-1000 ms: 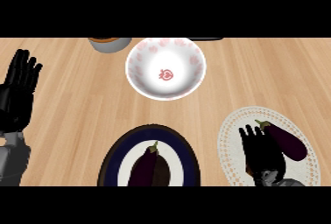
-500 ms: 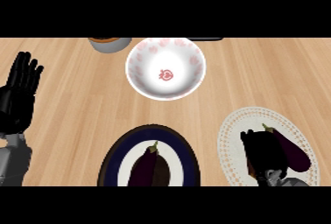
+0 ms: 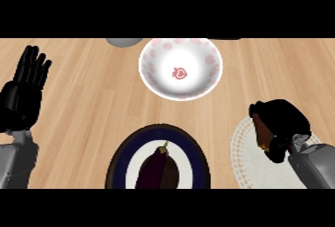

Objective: Pick the sweet potato from the placemat and place it in the bowl

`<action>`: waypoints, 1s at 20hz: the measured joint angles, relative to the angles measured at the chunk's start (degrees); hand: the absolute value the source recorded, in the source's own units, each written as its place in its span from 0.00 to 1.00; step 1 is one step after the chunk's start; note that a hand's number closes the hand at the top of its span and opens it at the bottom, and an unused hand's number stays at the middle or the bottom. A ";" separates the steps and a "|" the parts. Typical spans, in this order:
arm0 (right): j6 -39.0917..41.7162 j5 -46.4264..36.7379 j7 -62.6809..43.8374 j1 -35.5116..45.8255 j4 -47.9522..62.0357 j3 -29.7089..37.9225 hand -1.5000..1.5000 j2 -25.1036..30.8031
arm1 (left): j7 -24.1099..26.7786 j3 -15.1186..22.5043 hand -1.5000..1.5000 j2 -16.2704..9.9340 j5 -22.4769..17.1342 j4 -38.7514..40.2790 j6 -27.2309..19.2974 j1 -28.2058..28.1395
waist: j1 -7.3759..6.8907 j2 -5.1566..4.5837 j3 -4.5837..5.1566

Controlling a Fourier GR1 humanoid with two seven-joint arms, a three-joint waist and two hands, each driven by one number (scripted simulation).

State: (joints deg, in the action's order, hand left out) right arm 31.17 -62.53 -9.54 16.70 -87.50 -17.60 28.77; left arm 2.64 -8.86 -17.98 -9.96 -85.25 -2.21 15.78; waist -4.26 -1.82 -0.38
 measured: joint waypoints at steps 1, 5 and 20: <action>-0.28 1.29 2.39 1.71 1.00 1.20 1.00 0.76 | -0.04 0.27 0.50 0.09 -0.03 -0.13 0.18 0.30 | -0.87 -0.41 -0.10; -1.72 6.08 12.36 7.99 5.91 5.91 1.00 4.29 | 0.00 1.04 0.50 0.51 -0.20 -0.44 0.62 1.59 | -3.07 -1.54 -0.30; -6.44 21.04 46.20 28.79 29.44 22.34 1.00 15.81 | -1.19 3.06 0.50 1.63 0.66 0.03 0.34 4.14 | -4.55 -1.69 -0.14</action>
State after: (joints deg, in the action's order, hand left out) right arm 24.73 -41.49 36.66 45.49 -58.06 4.75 44.57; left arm 1.45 -5.80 -16.34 -9.30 -85.22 -1.87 19.93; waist -8.81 -3.51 -0.52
